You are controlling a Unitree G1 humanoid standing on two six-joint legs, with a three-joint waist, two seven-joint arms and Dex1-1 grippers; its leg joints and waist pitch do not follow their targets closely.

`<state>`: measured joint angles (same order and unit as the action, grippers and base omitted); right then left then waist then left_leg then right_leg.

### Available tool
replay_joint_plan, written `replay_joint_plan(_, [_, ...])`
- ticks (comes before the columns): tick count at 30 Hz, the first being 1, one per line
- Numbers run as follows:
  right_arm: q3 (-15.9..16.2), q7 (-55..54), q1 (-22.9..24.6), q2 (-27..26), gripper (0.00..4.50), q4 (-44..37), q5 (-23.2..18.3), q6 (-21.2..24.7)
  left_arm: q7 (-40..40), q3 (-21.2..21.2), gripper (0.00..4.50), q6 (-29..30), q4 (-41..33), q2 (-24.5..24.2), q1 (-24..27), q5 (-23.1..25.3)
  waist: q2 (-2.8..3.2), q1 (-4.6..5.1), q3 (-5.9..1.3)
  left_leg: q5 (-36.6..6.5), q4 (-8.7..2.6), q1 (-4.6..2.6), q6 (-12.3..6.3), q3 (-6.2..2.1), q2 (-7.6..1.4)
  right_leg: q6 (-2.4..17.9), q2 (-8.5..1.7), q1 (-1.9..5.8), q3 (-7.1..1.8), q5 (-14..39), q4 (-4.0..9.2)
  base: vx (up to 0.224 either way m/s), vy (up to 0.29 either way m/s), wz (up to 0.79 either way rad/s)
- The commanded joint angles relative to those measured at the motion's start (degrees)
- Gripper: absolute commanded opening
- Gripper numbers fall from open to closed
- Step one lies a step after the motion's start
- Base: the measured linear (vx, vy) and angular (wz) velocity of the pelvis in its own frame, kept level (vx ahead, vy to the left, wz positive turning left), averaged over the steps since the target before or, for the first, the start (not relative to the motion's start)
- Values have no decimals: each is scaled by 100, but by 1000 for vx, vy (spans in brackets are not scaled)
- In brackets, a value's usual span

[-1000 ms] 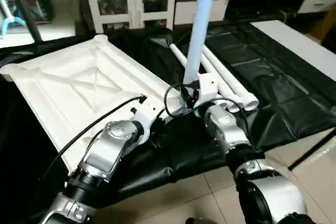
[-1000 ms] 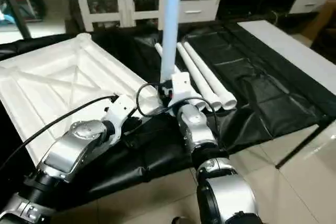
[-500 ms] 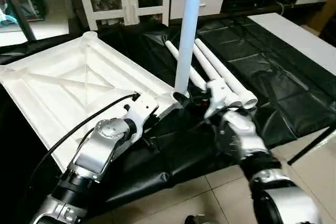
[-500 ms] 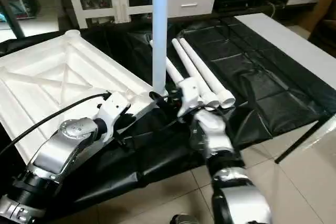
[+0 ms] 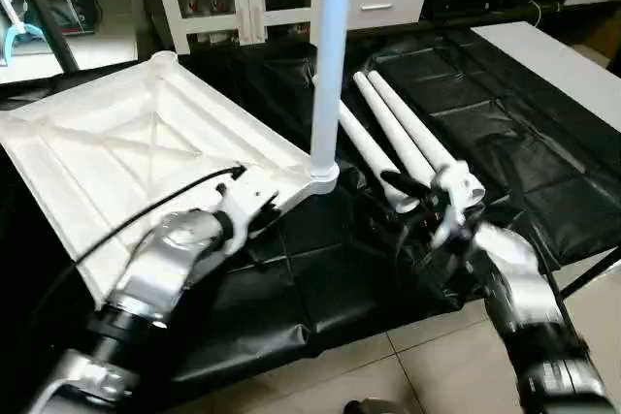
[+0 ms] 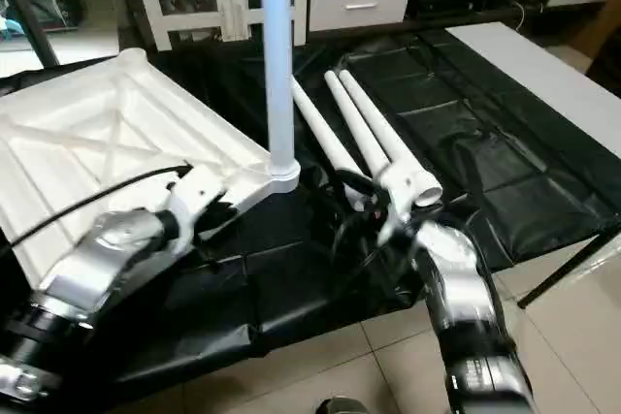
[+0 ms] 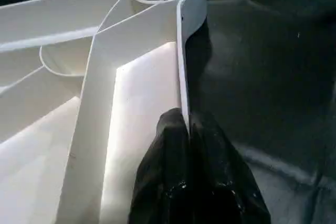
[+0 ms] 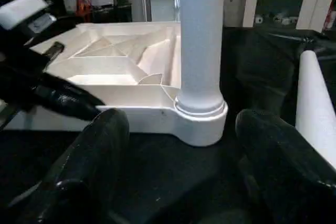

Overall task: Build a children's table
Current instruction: Rotate table base

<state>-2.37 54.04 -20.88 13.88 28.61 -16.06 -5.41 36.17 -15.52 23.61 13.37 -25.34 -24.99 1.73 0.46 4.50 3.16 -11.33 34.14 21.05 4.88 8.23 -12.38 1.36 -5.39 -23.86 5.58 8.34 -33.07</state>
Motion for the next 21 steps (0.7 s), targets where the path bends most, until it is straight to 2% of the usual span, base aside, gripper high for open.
replay_joint_plan(1, [0,-35,98,25,362,-415,-119,193,131,-36,0,-53,438,-304,92,295,45,-39,-369,-1820,-468,62,-315,57,-15,922,-184,332,-180,2181,413,0,0,0])
replay_joint_plan(2, [34,-118,252,2,362,-675,-195,362,81,87,0,60,645,-424,-14,266,28,-39,-343,-1980,-468,34,-291,70,2,850,-168,302,-177,2420,451,0,0,0])
replay_joint_plan(3, [37,-131,270,-3,362,-706,-205,385,71,106,0,82,672,-436,-32,260,39,-47,-339,-2023,-469,20,-271,68,1,819,-173,294,-179,2509,458,0,0,0])
replay_joint_plan(6, [98,-271,356,-88,362,-827,-192,454,-294,448,0,605,743,-139,-341,38,34,-22,-327,-2126,-463,25,-175,57,13,705,-182,287,-160,2829,486,0,0,0])
replay_joint_plan(8, [121,-365,378,-147,362,-886,-157,481,-330,570,0,764,682,160,-471,-193,29,-26,-330,-2109,-460,19,-156,50,7,681,-189,278,-153,2875,507,0,0,0])
replay_joint_plan(9, [126,-394,386,-166,362,-911,-146,498,-334,575,0,779,690,260,-521,-244,-4,-31,-331,-2079,-457,28,-181,56,13,686,-187,279,-154,2863,512,0,0,0])
replay_joint_plan(11, [134,-452,396,-197,362,-950,-121,532,-381,557,0,757,762,419,-636,-276,11,-61,-332,-2044,-442,-4,-232,76,16,717,-179,244,-167,2821,535,0,0,0])
replay_joint_plan(12, [142,-509,406,-218,362,-988,-98,562,-459,527,0,750,871,537,-754,-263,8,-78,-354,-1937,-439,1,-260,78,6,800,-182,257,-183,2593,504,0,0,0])
replay_joint_plan(13, [148,-539,422,-225,362,-1034,-94,600,-501,521,0,748,942,592,-815,-268,19,-96,-347,-1886,-444,4,-285,88,10,839,-163,255,-184,2462,498,0,0,0])
replay_joint_plan(14, [174,-650,459,-240,362,-1144,-81,692,-761,637,0,870,1250,798,-1045,-300,46,-117,-367,-1830,-434,-10,-286,87,6,883,-172,262,-191,2330,483,0,0,0])
replay_joint_plan(15, [176,-675,464,-243,362,-1156,-76,695,-817,670,0,901,1301,840,-1090,-306,37,-146,-372,-1737,-422,-29,-306,112,14,940,-148,256,-200,2092,477,0,0,0])
replay_joint_plan(17, [176,-804,484,-271,362,-1203,-57,704,-1100,842,0,1000,1553,1072,-1333,-293,37,-192,-384,-1546,-422,-5,-334,117,7,1066,-152,295,-211,1727,428,0,0,0])
replay_joint_plan(18, [171,-851,489,-287,362,-1203,-42,694,-1179,885,0,936,1634,1126,-1390,-290,86,-222,-394,-1425,-423,22,-342,102,9,1110,-163,334,-208,1570,402,0,0,0])
replay_joint_plan(19, [166,-880,499,-299,362,-1206,-33,686,-1276,942,0,822,1748,1184,-1449,-294,57,-224,-408,-1365,-419,37,-356,99,13,1131,-168,359,-203,1469,390,0,0,0])
replay_joint_plan(21, [176,-916,515,-319,362,-1213,-20,679,-1468,1050,0,557,2010,1256,-1555,-317,97,-230,-428,-1155,-402,63,-409,89,27,1173,-168,392,-199,1206,362,0,0,0])
